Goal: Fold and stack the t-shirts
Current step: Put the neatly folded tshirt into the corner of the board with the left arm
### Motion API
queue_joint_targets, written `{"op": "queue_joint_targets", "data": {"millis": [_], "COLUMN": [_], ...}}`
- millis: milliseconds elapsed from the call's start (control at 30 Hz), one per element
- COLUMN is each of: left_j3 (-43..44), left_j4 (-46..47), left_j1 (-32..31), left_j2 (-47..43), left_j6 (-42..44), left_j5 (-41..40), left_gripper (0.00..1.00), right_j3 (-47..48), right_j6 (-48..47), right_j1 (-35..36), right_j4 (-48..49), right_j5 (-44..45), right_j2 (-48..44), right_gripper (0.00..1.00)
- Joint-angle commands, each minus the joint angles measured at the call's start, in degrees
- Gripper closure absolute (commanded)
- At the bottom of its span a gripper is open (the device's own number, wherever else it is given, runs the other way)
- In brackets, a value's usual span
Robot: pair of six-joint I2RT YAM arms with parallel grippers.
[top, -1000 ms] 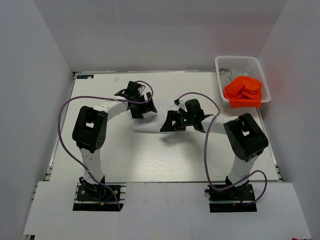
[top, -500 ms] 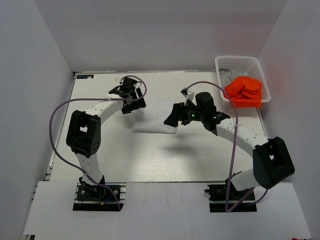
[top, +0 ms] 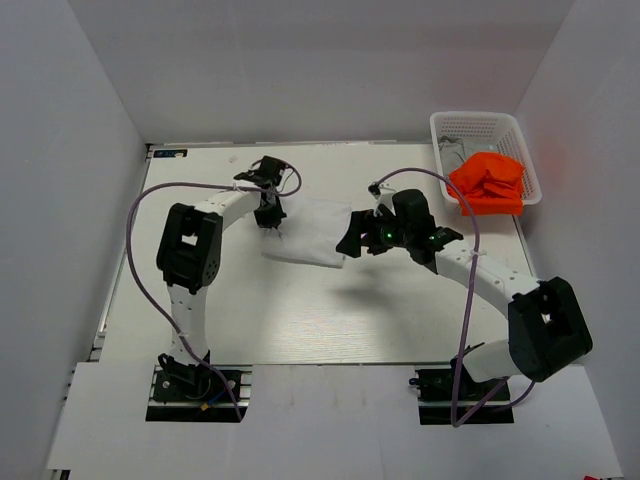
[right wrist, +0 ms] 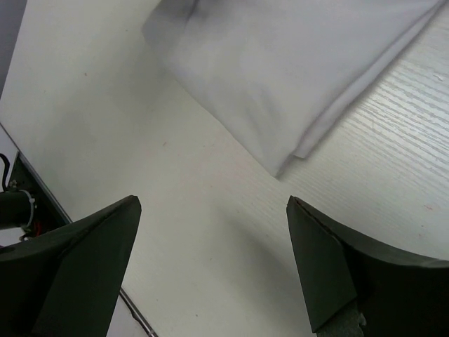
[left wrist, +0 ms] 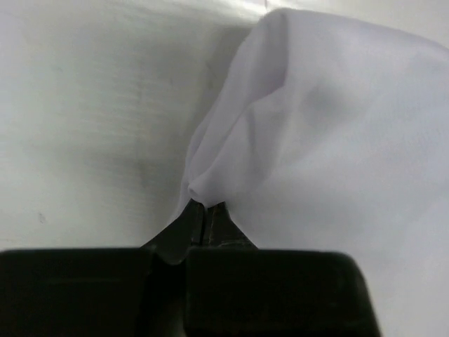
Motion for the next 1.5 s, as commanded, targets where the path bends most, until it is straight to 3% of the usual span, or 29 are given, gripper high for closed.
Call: {"op": "queue_joint_targets", "data": {"millis": [0, 167, 333, 633, 800, 933, 1167, 1200, 1267, 1300, 1367, 1400, 1467], "left_j3": [5.38, 13.11, 20.32, 44.66, 43.45, 47.83, 47.32, 47.32, 47.85, 48.37, 49.07, 49.08, 48.47], "left_j4": [-6.08, -9.09, -6.45, -7.24, -0.49, 0.66, 4.54, 4.54, 4.01, 4.01, 1.04, 0.06, -1.52], "left_j1": [1.30, 4.90, 12.53, 23.01, 28.63, 31.36, 31.89, 31.89, 31.89, 31.89, 32.42, 32.42, 32.42], "left_j2": [3.27, 6.52, 10.21, 24.10, 24.63, 26.13, 26.92, 26.92, 26.92, 26.40, 25.00, 24.12, 21.49], "left_j6": [0.14, 3.02, 9.44, 19.55, 23.16, 24.39, 27.47, 27.99, 28.00, 28.00, 26.51, 25.37, 22.47], "left_j5": [-11.83, -21.37, -21.55, -22.17, -19.54, -15.40, -13.28, -13.29, -14.08, -15.21, -17.76, -18.55, -18.56], "left_gripper": [1.00, 1.00, 1.00, 1.00, 1.00, 1.00, 0.99, 0.94, 0.72, 0.40, 0.26, 0.01, 0.01], "right_j3": [-0.71, -0.80, 2.36, 10.70, 11.59, 13.26, 13.79, 13.79, 13.53, 13.44, 13.44, 13.26, 12.74], "right_j6": [-0.65, -0.91, -1.62, -2.58, -1.45, -0.57, 0.58, 0.58, 1.02, 1.02, 1.19, 1.20, 1.20], "right_j1": [-0.62, -1.84, -3.17, -6.07, -7.73, -8.70, -9.76, -9.85, -10.02, -10.11, -10.03, -10.02, -10.11], "right_j4": [-0.43, -0.08, 2.46, 3.35, 5.63, 5.54, 5.11, 5.19, 5.37, 5.89, 5.90, 5.90, 5.54], "right_j5": [2.49, 3.29, 0.92, -5.41, -7.88, -9.98, -10.69, -11.30, -11.66, -12.27, -11.92, -11.83, -9.82], "right_j2": [-1.68, -0.01, 3.68, 12.73, 15.54, 17.74, 20.29, 20.39, 20.39, 20.30, 19.77, 19.68, 19.42], "right_gripper": [0.10, 0.10, 0.10, 0.10, 0.10, 0.10, 0.10, 0.10, 0.10, 0.10, 0.10, 0.10, 0.10]}}
